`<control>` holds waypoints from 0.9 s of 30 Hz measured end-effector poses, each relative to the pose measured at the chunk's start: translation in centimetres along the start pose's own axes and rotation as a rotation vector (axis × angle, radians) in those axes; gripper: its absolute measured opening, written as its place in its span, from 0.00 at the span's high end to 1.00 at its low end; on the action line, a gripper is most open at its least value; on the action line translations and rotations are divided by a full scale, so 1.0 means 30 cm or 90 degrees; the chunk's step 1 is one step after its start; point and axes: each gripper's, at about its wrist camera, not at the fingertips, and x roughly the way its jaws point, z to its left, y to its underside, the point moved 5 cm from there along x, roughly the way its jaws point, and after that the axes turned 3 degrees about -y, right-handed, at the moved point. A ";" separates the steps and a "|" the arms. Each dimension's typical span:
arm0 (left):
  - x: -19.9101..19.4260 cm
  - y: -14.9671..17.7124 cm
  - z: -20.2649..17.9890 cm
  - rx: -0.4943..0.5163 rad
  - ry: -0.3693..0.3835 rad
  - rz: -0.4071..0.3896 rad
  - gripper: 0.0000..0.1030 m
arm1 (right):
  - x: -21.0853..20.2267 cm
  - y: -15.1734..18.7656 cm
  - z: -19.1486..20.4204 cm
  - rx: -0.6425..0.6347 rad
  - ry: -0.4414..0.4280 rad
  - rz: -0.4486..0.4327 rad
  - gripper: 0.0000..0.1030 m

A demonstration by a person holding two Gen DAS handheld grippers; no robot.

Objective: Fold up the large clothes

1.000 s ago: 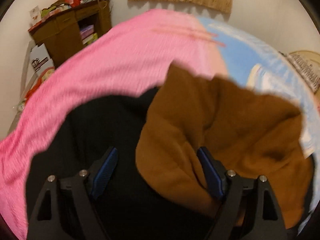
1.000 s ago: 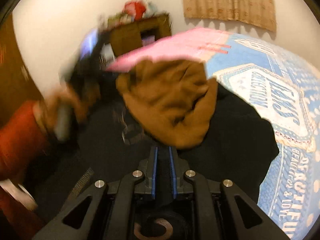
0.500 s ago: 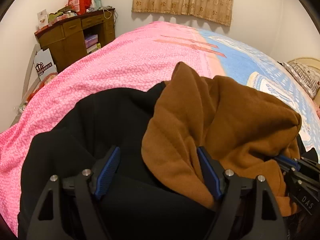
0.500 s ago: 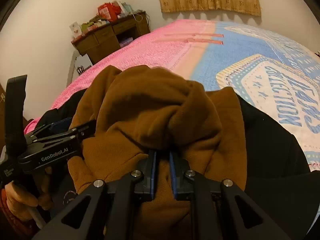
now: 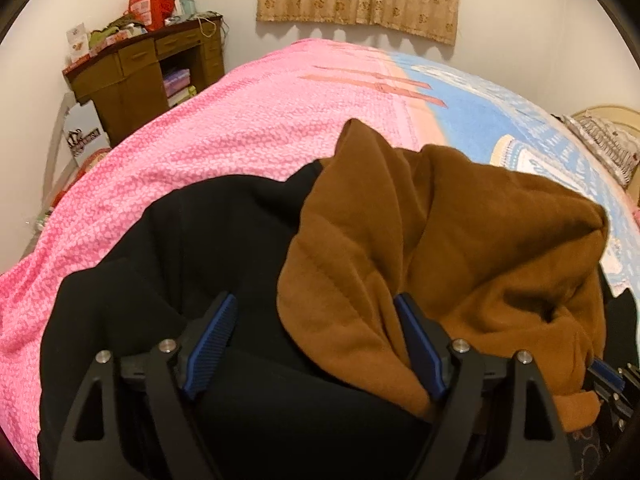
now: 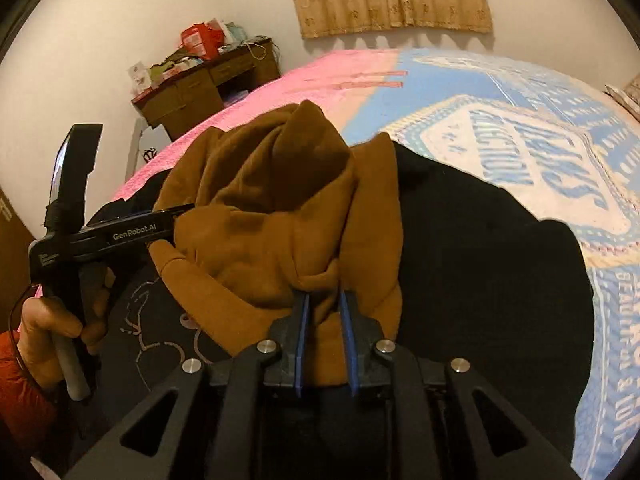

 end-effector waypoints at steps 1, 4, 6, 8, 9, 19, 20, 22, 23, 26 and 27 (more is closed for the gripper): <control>-0.015 -0.002 0.005 0.000 0.018 0.007 0.20 | -0.016 -0.008 0.005 0.016 0.009 0.012 0.84; -0.176 -0.007 0.060 -0.016 0.088 -0.028 0.20 | -0.198 -0.030 0.027 0.045 -0.040 -0.057 0.84; -0.295 0.007 0.115 -0.017 0.110 -0.065 0.20 | -0.337 -0.023 0.046 0.030 -0.040 -0.110 0.84; -0.443 0.041 0.203 -0.010 0.131 -0.112 0.16 | -0.502 0.014 0.052 0.024 -0.047 -0.160 0.81; -0.504 0.062 0.246 -0.010 0.131 -0.132 0.13 | -0.570 0.038 0.052 0.026 -0.054 -0.179 0.74; -0.988 0.372 0.632 0.015 0.116 -0.234 0.03 | -1.171 0.430 0.053 0.056 -0.040 -0.317 0.35; -1.011 0.397 0.647 0.011 0.128 -0.235 0.03 | -1.215 0.462 0.065 0.063 -0.049 -0.326 0.35; -1.033 0.447 0.665 0.007 0.154 -0.225 0.00 | -1.301 0.497 0.083 0.068 -0.060 -0.346 0.35; -1.033 0.473 0.664 0.011 0.164 -0.218 0.00 | -1.354 0.515 0.095 0.065 -0.064 -0.362 0.35; -0.994 0.542 0.647 0.032 0.153 -0.199 0.00 | -1.484 0.555 0.156 0.040 -0.112 -0.405 0.35; -0.969 0.563 0.644 0.036 0.148 -0.188 0.00 | -1.499 0.565 0.169 0.035 -0.124 -0.410 0.35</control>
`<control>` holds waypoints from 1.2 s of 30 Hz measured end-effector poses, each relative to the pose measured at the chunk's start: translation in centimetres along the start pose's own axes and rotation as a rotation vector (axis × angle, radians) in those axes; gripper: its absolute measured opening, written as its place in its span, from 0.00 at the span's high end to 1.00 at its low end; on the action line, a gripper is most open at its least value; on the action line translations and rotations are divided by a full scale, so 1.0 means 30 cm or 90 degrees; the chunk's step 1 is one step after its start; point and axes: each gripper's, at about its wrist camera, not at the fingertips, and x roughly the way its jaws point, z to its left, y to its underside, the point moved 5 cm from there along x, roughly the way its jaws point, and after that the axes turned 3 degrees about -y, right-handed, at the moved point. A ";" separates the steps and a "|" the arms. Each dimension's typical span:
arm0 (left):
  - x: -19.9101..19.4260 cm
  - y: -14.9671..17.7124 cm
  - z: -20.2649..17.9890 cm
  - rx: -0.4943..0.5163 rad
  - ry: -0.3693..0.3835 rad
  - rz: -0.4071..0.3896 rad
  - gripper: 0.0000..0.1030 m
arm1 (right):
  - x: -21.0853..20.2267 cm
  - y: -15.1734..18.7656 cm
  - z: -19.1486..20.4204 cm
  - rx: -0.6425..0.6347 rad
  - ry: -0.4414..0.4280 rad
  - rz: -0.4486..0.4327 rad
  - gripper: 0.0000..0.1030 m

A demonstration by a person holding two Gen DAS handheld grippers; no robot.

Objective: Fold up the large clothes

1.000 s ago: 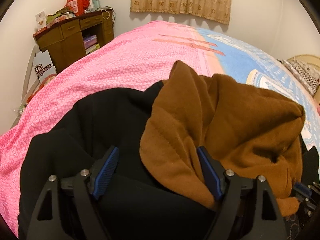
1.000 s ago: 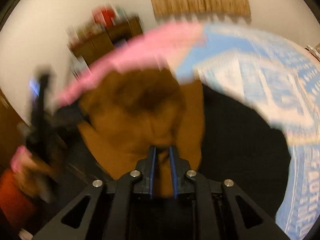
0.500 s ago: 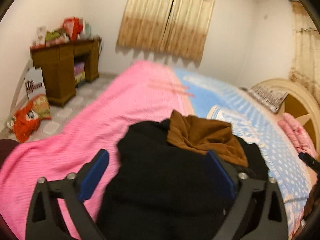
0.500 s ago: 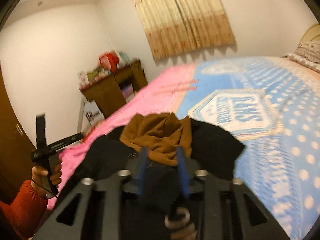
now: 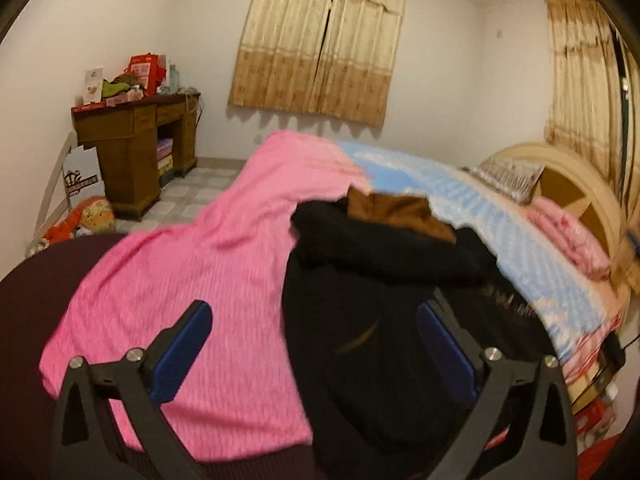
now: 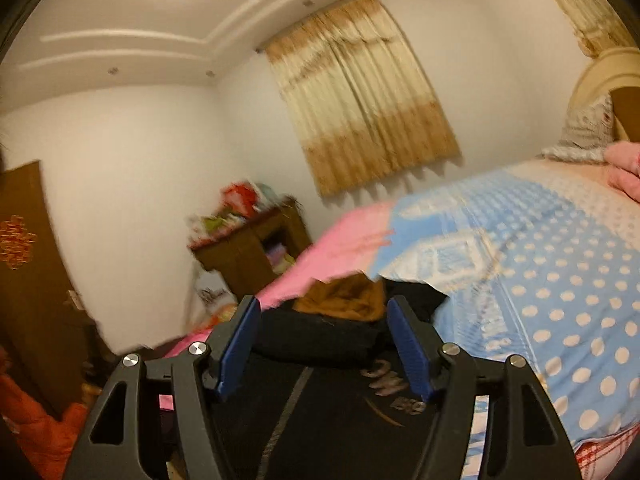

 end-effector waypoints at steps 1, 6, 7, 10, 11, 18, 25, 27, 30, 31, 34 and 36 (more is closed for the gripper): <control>0.006 0.030 0.000 0.000 0.000 0.010 0.00 | -0.012 0.010 0.014 -0.001 -0.004 0.001 0.35; 0.116 0.165 -0.016 -0.043 0.025 0.067 0.01 | 0.075 0.216 -0.040 0.008 0.098 0.093 0.35; 0.131 0.187 -0.014 -0.054 0.029 0.079 0.04 | 0.096 0.260 -0.053 0.016 0.103 0.112 0.35; 0.143 0.263 -0.005 -0.084 0.054 0.122 0.25 | 0.153 0.419 -0.096 0.026 0.141 0.178 0.35; 0.159 0.282 -0.006 -0.090 0.061 0.139 0.28 | 0.160 0.448 -0.108 0.025 0.153 0.190 0.35; 0.103 0.348 -0.042 -0.052 0.074 0.120 0.28 | 0.160 0.666 -0.197 0.094 0.186 0.270 0.35; 0.096 0.349 -0.036 -0.058 0.077 0.120 0.26 | 0.196 0.796 -0.256 0.083 0.271 0.319 0.35; 0.097 0.355 -0.038 -0.047 0.073 0.119 0.26 | 0.185 0.811 -0.278 0.132 0.257 0.310 0.35; 0.102 0.356 -0.040 -0.044 0.067 0.116 0.26 | 0.190 0.837 -0.264 0.180 0.190 0.317 0.35; 0.103 0.353 -0.041 -0.047 0.071 0.116 0.26 | 0.194 0.843 -0.257 0.179 0.184 0.325 0.35; 0.100 0.342 -0.038 -0.053 0.081 0.112 0.26 | 0.210 0.856 -0.243 0.163 0.172 0.359 0.46; 0.101 0.335 -0.038 -0.057 0.085 0.108 0.26 | 0.226 0.868 -0.248 0.177 0.153 0.383 0.56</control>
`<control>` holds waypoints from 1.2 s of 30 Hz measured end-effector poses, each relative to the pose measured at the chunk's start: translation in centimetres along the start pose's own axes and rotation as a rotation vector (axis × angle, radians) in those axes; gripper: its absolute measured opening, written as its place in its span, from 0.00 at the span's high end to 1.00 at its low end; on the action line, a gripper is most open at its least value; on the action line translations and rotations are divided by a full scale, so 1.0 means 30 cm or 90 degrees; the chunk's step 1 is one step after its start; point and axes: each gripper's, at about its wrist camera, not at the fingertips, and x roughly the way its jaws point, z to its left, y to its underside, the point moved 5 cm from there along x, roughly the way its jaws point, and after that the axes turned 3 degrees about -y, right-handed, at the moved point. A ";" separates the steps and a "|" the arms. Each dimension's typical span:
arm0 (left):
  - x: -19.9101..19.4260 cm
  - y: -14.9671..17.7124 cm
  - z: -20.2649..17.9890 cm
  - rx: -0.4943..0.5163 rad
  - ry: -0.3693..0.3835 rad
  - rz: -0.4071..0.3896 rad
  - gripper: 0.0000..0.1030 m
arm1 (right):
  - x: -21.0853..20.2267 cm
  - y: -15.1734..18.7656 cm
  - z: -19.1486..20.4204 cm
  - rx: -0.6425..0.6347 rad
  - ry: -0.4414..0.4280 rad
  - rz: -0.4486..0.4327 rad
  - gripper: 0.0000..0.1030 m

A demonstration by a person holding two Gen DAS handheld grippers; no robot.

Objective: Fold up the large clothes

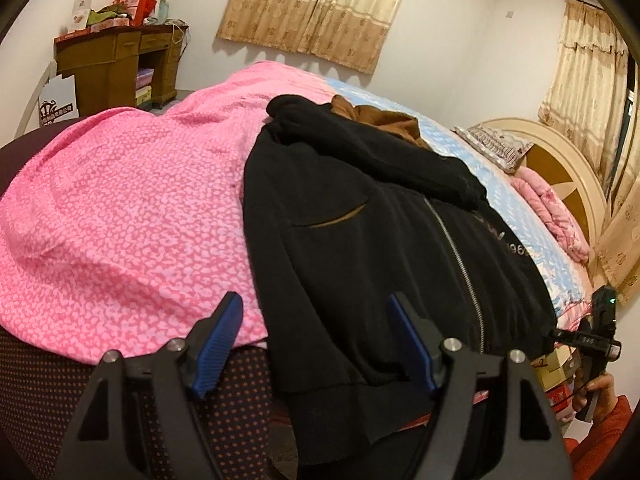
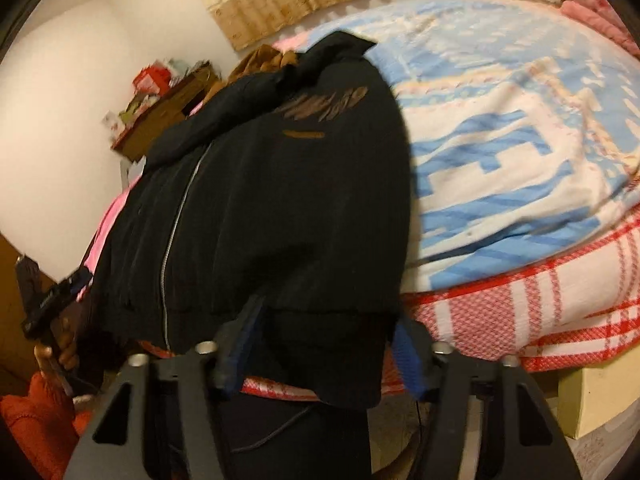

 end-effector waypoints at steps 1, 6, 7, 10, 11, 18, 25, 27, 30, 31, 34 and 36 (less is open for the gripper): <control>0.000 -0.002 0.003 -0.003 0.002 -0.002 0.26 | 0.008 -0.001 -0.003 0.000 0.001 0.005 0.58; 0.013 -0.013 0.007 -0.011 -0.004 0.004 0.26 | 0.027 -0.009 -0.017 0.028 -0.050 0.032 0.84; 0.005 -0.022 0.006 -0.006 -0.005 0.001 0.26 | 0.015 -0.018 -0.009 0.042 -0.082 0.036 0.84; -0.024 -0.063 0.008 0.003 -0.006 -0.022 0.25 | -0.038 -0.060 0.025 0.036 -0.140 0.027 0.85; -0.033 -0.080 0.011 0.002 -0.004 -0.032 0.21 | -0.059 -0.082 0.042 0.038 -0.173 0.016 0.86; -0.067 -0.185 0.033 -0.016 0.009 -0.077 0.16 | -0.042 -0.298 0.155 0.060 -0.306 -0.030 0.89; -0.118 -0.224 0.020 0.035 -0.020 -0.101 0.14 | 0.086 -0.563 0.171 0.094 -0.289 -0.083 0.90; -0.130 -0.223 0.043 0.033 -0.031 -0.102 0.14 | 0.135 -0.617 0.147 0.116 -0.270 -0.095 0.90; -0.133 -0.214 0.077 0.018 -0.040 -0.093 0.14 | 0.225 -0.682 0.085 0.153 -0.212 -0.105 0.91; -0.134 -0.209 0.093 0.012 -0.043 -0.088 0.14 | 0.245 -0.688 0.068 0.166 -0.201 -0.106 0.91; -0.137 -0.196 0.107 0.014 -0.041 -0.076 0.14 | 0.355 -0.686 0.002 0.209 -0.145 -0.101 0.92; -0.136 -0.185 0.101 0.030 -0.035 -0.063 0.14 | 0.395 -0.691 -0.018 0.229 -0.140 -0.102 0.92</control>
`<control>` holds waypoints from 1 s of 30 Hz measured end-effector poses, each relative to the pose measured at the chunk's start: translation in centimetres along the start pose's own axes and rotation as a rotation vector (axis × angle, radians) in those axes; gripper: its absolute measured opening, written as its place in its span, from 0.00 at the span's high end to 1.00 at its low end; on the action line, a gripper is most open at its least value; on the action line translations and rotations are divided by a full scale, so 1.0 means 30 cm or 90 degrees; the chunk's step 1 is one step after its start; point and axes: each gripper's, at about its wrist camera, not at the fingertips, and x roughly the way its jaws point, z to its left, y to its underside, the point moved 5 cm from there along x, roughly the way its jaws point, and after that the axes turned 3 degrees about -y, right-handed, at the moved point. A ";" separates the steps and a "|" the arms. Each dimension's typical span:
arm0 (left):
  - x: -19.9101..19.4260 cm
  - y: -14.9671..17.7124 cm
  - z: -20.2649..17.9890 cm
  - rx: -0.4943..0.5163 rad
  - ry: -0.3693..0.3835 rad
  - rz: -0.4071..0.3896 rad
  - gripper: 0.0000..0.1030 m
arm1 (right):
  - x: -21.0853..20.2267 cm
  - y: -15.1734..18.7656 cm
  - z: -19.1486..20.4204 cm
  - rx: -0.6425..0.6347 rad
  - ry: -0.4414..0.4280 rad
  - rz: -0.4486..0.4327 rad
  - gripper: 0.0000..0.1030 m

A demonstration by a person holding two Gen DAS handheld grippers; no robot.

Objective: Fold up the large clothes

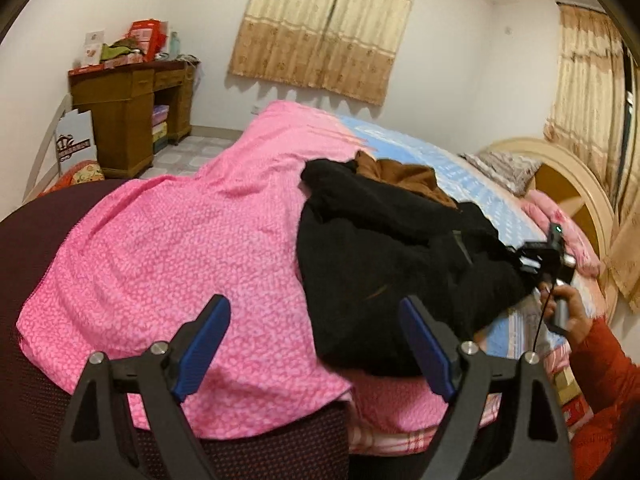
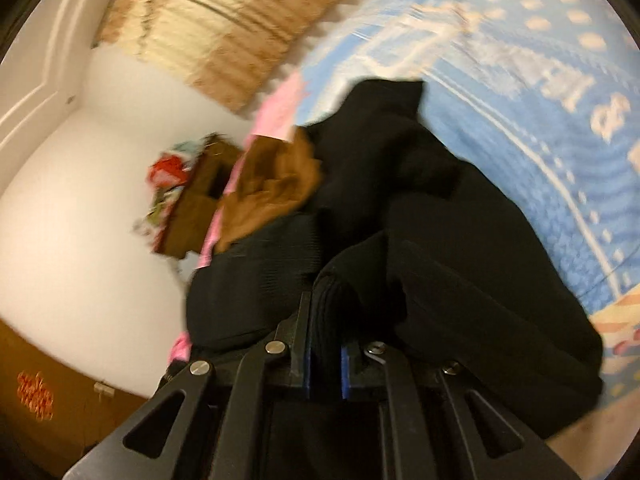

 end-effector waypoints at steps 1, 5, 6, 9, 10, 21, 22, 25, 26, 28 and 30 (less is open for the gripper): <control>0.005 0.008 -0.011 0.016 0.006 0.011 0.14 | 0.008 -0.002 -0.004 0.003 0.000 -0.004 0.92; 0.028 0.044 -0.086 0.092 0.044 0.045 0.02 | 0.012 -0.003 -0.004 -0.002 0.003 -0.002 0.92; 0.038 0.054 -0.120 0.121 0.050 0.048 0.02 | 0.013 -0.005 -0.008 0.002 0.000 -0.001 0.92; 0.080 0.091 -0.219 0.200 0.072 0.068 0.02 | 0.001 0.000 -0.010 0.005 0.000 0.001 0.92; 0.105 0.113 -0.257 0.241 0.072 0.084 0.02 | -0.011 0.008 -0.008 0.004 0.003 0.002 0.92; 0.319 0.028 -0.277 0.215 0.100 0.129 0.57 | -0.007 0.005 -0.003 0.012 -0.008 0.029 0.90; 0.332 0.002 -0.263 0.185 0.109 0.128 0.59 | -0.010 0.002 -0.003 0.020 -0.015 0.042 0.89; 0.371 -0.039 -0.230 0.086 0.136 0.135 0.59 | -0.040 -0.007 0.002 0.058 -0.056 0.070 0.81; 0.387 -0.048 -0.219 0.053 0.144 0.140 0.59 | -0.066 -0.013 0.009 0.069 -0.088 0.070 0.75; 0.418 -0.053 -0.211 0.020 0.141 0.150 0.56 | -0.128 -0.026 0.023 0.077 -0.136 0.054 0.33; 0.450 -0.048 -0.206 0.001 0.126 0.161 0.53 | -0.218 -0.049 0.032 0.083 -0.174 0.012 0.19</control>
